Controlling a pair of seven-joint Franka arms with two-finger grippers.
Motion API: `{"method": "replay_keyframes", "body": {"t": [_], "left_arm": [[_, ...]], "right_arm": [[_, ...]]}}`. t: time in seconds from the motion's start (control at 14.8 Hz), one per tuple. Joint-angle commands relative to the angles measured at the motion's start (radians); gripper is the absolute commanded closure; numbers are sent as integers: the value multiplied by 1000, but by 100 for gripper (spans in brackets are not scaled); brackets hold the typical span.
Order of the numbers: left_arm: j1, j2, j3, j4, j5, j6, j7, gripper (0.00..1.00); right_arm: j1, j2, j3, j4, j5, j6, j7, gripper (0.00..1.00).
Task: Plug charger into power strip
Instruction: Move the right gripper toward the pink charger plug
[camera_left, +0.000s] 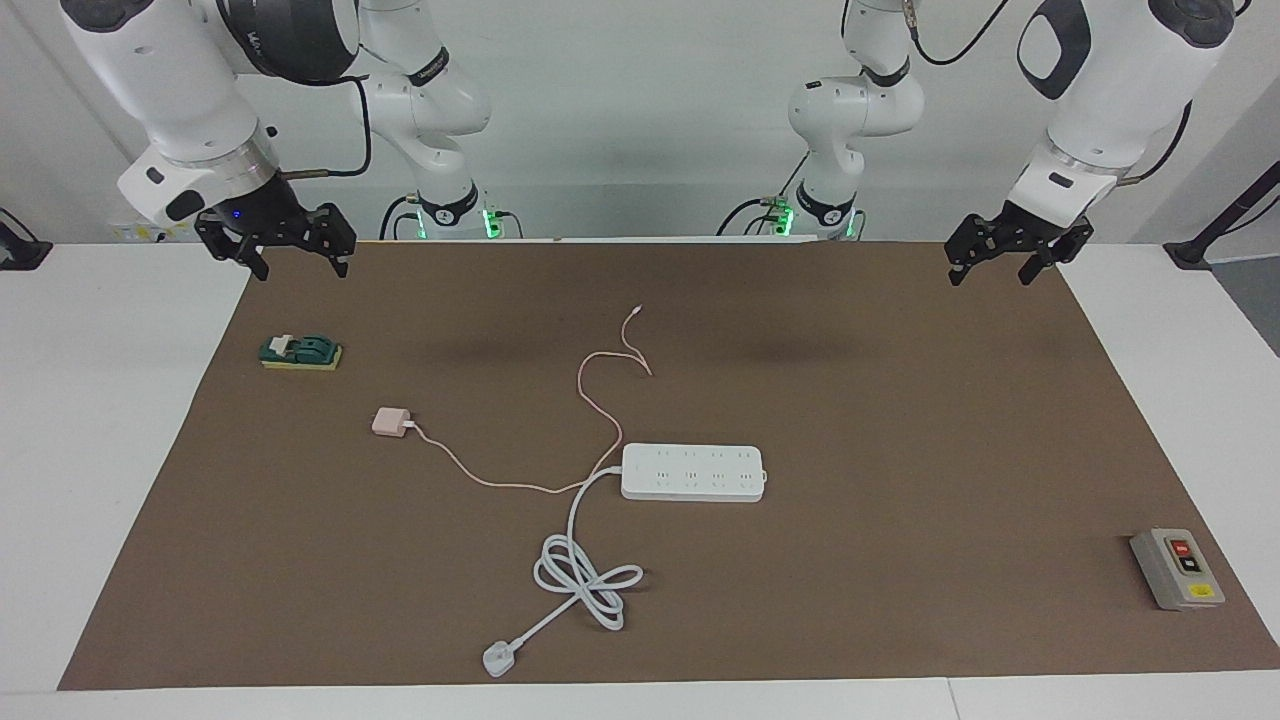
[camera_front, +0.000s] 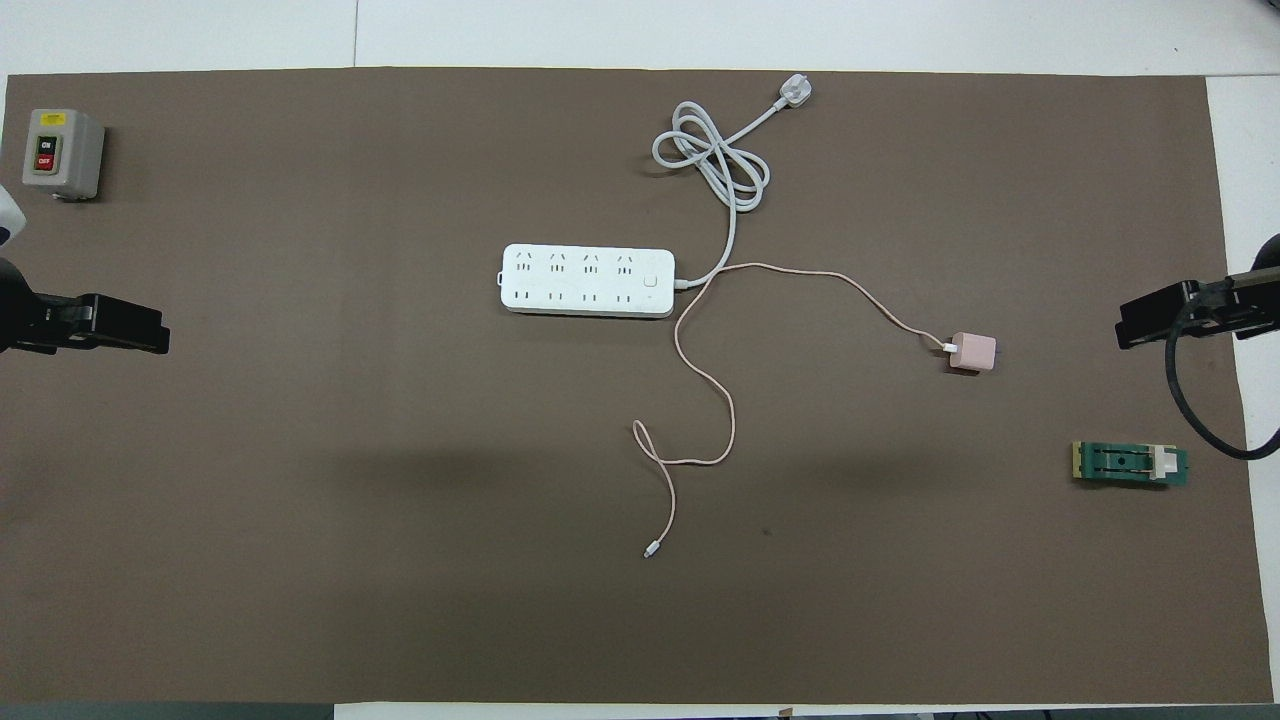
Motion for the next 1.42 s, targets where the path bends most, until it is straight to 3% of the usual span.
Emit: {"method": "replay_keyframes", "body": {"t": [0.0,0.41,0.61,0.81,1.36], "left_arm": [[-6,-31,2,-34,22,12,-17,0],[-6,-31,2,-34,22,12,-17,0],[-6,-31,2,-34,22,12,-15,0],[-8,-31,2,-34,22,12,-17,0],[-6,-31,2,-34,22,12,-15,0]], "right_arm": [[4,-5,0,-9,-15,5,20,0],[-4,-20,0,-41,-9,8,25,0],[-10,-34,2,-84,9,10,156,0],[-27,-19,-1,-126,90,16,386,0],[-182,101,-3,-229,421,112,769,0]]}}
